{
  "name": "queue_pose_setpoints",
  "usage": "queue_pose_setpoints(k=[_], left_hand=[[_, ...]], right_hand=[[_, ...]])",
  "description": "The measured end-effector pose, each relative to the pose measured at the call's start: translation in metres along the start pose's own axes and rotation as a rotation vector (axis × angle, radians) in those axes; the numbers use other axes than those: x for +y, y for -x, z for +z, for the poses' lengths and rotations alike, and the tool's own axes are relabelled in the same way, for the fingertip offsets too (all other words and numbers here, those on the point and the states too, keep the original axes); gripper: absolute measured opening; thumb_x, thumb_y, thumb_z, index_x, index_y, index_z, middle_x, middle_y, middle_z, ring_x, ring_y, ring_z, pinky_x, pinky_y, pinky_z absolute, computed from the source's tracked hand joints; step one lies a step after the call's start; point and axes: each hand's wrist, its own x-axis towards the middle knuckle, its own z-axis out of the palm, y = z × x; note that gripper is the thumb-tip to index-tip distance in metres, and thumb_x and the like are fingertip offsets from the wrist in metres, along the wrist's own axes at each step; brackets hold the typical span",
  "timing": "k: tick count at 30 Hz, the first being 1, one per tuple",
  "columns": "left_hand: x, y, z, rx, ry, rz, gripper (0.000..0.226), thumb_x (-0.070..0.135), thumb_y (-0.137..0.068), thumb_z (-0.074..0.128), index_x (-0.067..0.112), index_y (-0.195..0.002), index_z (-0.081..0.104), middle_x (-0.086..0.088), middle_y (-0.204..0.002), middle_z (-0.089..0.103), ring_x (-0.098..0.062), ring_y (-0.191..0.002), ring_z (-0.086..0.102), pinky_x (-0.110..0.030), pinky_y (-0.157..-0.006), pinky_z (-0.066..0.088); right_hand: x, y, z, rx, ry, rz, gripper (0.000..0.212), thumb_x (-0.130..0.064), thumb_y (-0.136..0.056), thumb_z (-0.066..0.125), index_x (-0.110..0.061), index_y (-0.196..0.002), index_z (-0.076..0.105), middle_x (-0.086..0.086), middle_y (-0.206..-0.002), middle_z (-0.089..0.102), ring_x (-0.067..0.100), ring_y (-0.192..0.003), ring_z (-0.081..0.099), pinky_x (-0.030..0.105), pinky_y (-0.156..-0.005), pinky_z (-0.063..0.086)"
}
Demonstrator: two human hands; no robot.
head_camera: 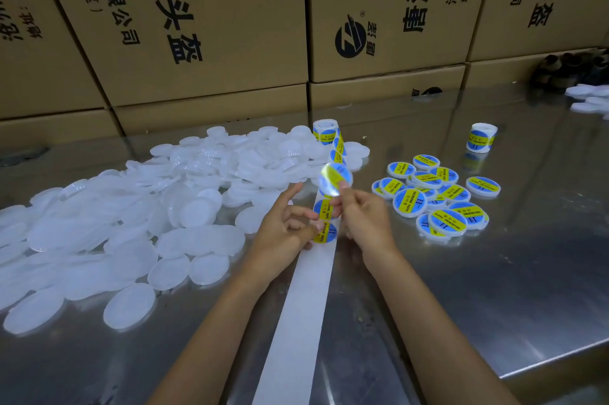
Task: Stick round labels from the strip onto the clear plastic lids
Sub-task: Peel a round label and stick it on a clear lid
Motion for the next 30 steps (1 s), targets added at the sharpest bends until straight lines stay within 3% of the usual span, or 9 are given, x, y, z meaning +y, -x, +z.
queue_pose_setpoints(k=[5,8,10,14,19,21,24,28,30], left_hand=[[0.0,0.0,-0.003,0.068,-0.087,0.025,0.043,-0.002,-0.093,0.064,0.016,-0.132,0.057,-0.002,-0.089,0.07,-0.012,-0.063,0.059,-0.022,-0.061,0.054],[-0.001,0.0,-0.004,0.094,-0.119,0.028,0.037,-0.001,-0.094,0.061,0.018,-0.125,0.062,0.003,-0.086,0.07,-0.015,-0.074,0.064,-0.034,-0.071,0.057],[-0.001,0.001,-0.005,0.11,-0.137,0.021,0.035,-0.001,-0.094,0.059,0.019,-0.123,0.064,0.001,-0.088,0.07,-0.016,-0.078,0.064,-0.038,-0.073,0.058],[-0.005,-0.003,-0.006,0.115,-0.129,0.017,0.033,-0.004,-0.094,0.055,0.013,-0.12,0.067,-0.002,-0.089,0.07,-0.008,-0.07,0.063,-0.026,-0.06,0.056],[-0.013,-0.008,-0.015,0.336,-0.348,0.092,0.024,0.003,-0.095,0.057,0.021,-0.103,0.072,0.002,-0.102,0.071,-0.003,-0.083,0.061,-0.008,-0.074,0.045],[-0.016,-0.009,-0.027,0.433,-0.593,0.134,0.024,0.006,-0.094,0.058,0.017,-0.111,0.07,-0.003,-0.113,0.068,-0.016,-0.1,0.059,-0.02,-0.089,0.044],[-0.018,-0.009,-0.042,0.418,-0.984,0.046,0.038,0.029,-0.092,0.064,0.021,-0.129,0.061,-0.003,-0.135,0.056,-0.026,-0.125,0.044,-0.037,-0.101,0.029],[-0.017,-0.008,-0.045,0.326,-1.097,0.001,0.046,0.037,-0.09,0.06,0.024,-0.133,0.055,-0.001,-0.137,0.054,-0.024,-0.127,0.044,-0.035,-0.103,0.025],[-0.016,-0.007,-0.044,0.314,-1.133,0.017,0.039,0.035,-0.093,0.057,0.023,-0.131,0.055,-0.001,-0.129,0.06,-0.024,-0.122,0.049,-0.034,-0.1,0.026]], right_hand=[[-0.004,-0.016,-0.029,0.2,-0.502,0.217,0.033,-0.025,-0.104,0.048,-0.005,-0.086,0.067,0.005,-0.069,0.062,0.01,-0.051,0.045,0.016,-0.039,0.039],[-0.006,-0.02,-0.04,0.235,-0.746,0.303,0.03,-0.022,-0.105,0.044,-0.005,-0.089,0.062,0.006,-0.077,0.061,0.01,-0.06,0.05,0.015,-0.047,0.046],[-0.007,-0.021,-0.044,0.233,-0.845,0.323,0.025,-0.02,-0.106,0.042,-0.003,-0.103,0.06,0.006,-0.084,0.063,0.011,-0.068,0.055,0.017,-0.059,0.048],[-0.006,-0.021,-0.046,0.196,-0.862,0.317,0.023,-0.019,-0.105,0.042,-0.004,-0.115,0.056,0.008,-0.096,0.065,0.011,-0.077,0.058,0.019,-0.068,0.048],[-0.006,-0.021,-0.04,0.151,-0.66,0.284,0.016,-0.011,-0.1,0.048,-0.005,-0.101,0.063,0.006,-0.084,0.066,0.011,-0.065,0.054,0.018,-0.059,0.047],[-0.005,-0.02,-0.034,0.138,-0.508,0.249,0.016,-0.008,-0.097,0.05,-0.007,-0.095,0.066,0.006,-0.079,0.067,0.011,-0.06,0.052,0.02,-0.055,0.046],[-0.001,-0.015,-0.024,0.105,-0.219,0.115,0.016,-0.013,-0.093,0.055,-0.016,-0.088,0.069,0.002,-0.082,0.07,0.01,-0.063,0.055,0.022,-0.056,0.046],[0.003,-0.008,-0.012,-0.004,0.183,-0.151,0.013,-0.015,-0.09,0.059,-0.023,-0.094,0.068,-0.006,-0.093,0.069,0.011,-0.086,0.062,0.017,-0.071,0.047],[0.007,-0.006,-0.008,-0.121,0.432,-0.268,0.02,-0.016,-0.087,0.061,-0.023,-0.105,0.067,-0.007,-0.104,0.064,0.016,-0.103,0.057,0.028,-0.092,0.045]])
